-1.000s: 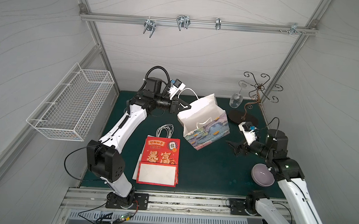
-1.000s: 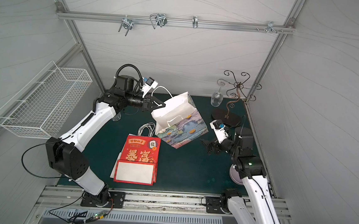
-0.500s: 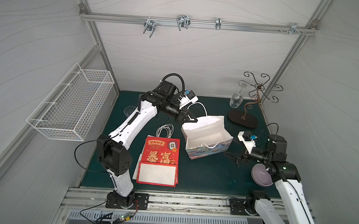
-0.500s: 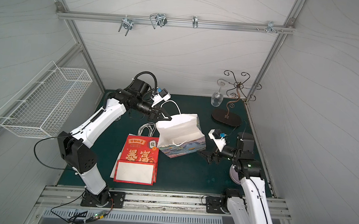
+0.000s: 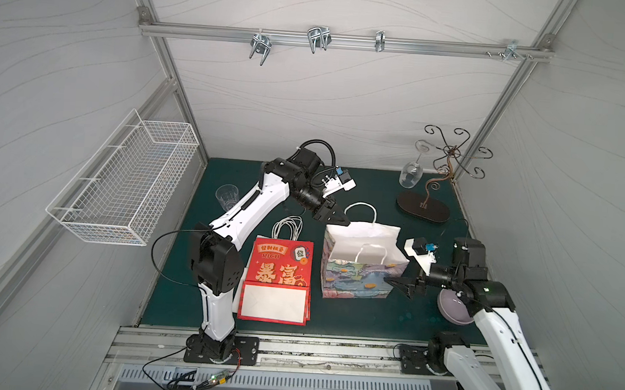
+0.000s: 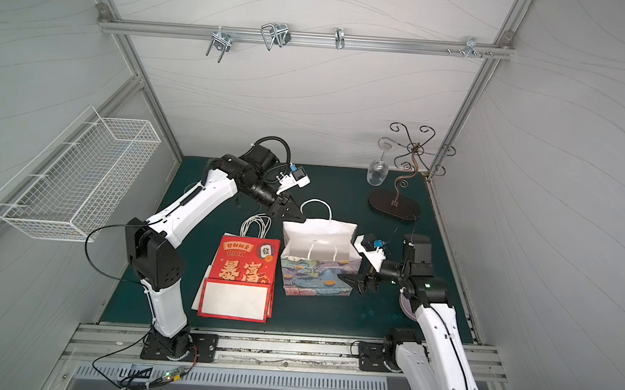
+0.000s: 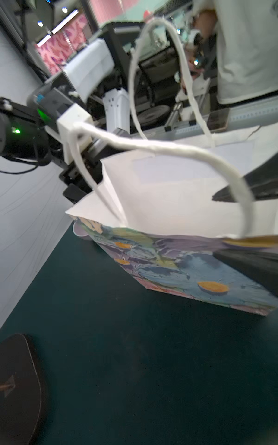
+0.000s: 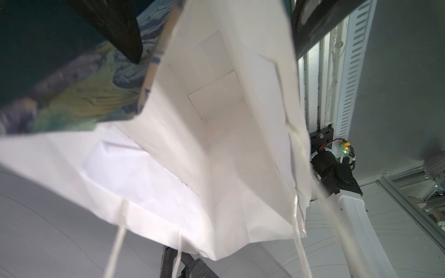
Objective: Put away the paper bag
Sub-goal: Place the paper bag at the center of the board, then press the paper bag at the center of the board.
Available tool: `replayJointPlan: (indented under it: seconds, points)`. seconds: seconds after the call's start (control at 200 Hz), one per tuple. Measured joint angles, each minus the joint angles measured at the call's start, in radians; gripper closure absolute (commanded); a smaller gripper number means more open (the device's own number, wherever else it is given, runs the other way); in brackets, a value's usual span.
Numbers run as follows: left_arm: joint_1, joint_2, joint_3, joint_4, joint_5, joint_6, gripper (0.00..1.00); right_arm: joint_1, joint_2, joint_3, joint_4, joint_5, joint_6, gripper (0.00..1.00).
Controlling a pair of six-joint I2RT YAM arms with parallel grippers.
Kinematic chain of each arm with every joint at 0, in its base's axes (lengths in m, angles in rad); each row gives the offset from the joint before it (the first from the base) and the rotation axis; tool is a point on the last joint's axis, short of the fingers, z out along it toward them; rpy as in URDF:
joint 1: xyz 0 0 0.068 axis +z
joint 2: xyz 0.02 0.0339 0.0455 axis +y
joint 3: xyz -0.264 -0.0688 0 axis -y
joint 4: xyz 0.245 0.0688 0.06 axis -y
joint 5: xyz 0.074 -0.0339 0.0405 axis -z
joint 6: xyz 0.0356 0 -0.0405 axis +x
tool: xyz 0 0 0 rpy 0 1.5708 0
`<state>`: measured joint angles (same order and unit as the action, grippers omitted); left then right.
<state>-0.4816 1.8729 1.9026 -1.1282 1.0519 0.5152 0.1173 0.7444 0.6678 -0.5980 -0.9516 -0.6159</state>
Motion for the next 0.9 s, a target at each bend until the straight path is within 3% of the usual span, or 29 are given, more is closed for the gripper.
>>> replayJointPlan:
  seconds: [0.09,0.265,0.375,0.575,0.715,0.9]
  points:
    - [0.000,0.000,0.021,0.006,-0.004,-0.011,0.21,0.001,0.011,-0.007,0.016,0.000,0.004,0.07]
    - [0.004,-0.016,0.026,0.058,-0.024,-0.055,0.01,0.002,0.013,-0.009,0.021,0.000,0.005,0.07]
    - [0.018,-0.111,-0.065,0.182,-0.039,-0.122,0.00,0.002,0.008,-0.014,0.021,0.002,0.002,0.05]
    - [0.101,-0.425,-0.344,0.535,-0.060,-0.338,0.01,0.006,-0.010,-0.028,0.015,0.021,-0.014,0.04]
    - [0.140,-0.600,-0.482,0.665,-0.206,-0.418,0.01,0.006,-0.013,-0.028,0.011,0.032,-0.026,0.04]
    - [0.135,-0.768,-0.785,0.719,-0.477,-0.636,0.27,0.007,-0.024,-0.028,0.000,0.042,-0.036,0.04]
